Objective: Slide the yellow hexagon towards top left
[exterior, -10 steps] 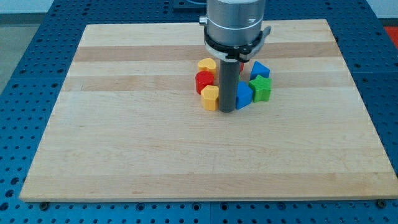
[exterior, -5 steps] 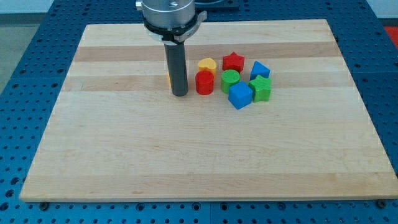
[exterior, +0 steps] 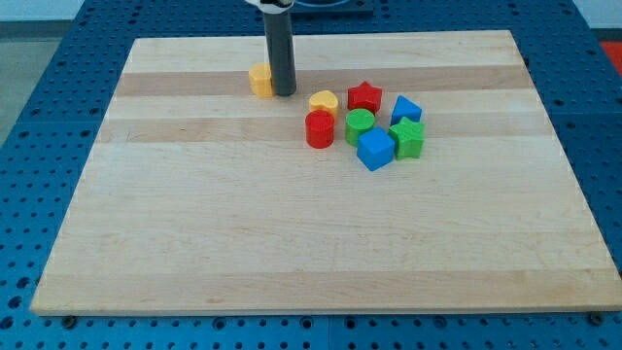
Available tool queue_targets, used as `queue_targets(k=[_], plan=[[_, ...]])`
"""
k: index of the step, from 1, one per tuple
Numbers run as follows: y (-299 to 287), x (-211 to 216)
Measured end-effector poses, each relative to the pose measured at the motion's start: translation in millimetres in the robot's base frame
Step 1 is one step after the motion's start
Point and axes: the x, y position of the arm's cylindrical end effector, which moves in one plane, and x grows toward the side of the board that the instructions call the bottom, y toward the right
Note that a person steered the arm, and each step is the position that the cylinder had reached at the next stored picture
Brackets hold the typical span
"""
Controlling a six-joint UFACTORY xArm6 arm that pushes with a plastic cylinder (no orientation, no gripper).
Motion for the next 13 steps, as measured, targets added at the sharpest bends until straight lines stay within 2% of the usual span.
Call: queue_targets(k=[4, 8, 13], plan=[[-61.9, 10.0], [-63.6, -25.7], [-86.3, -45.8]])
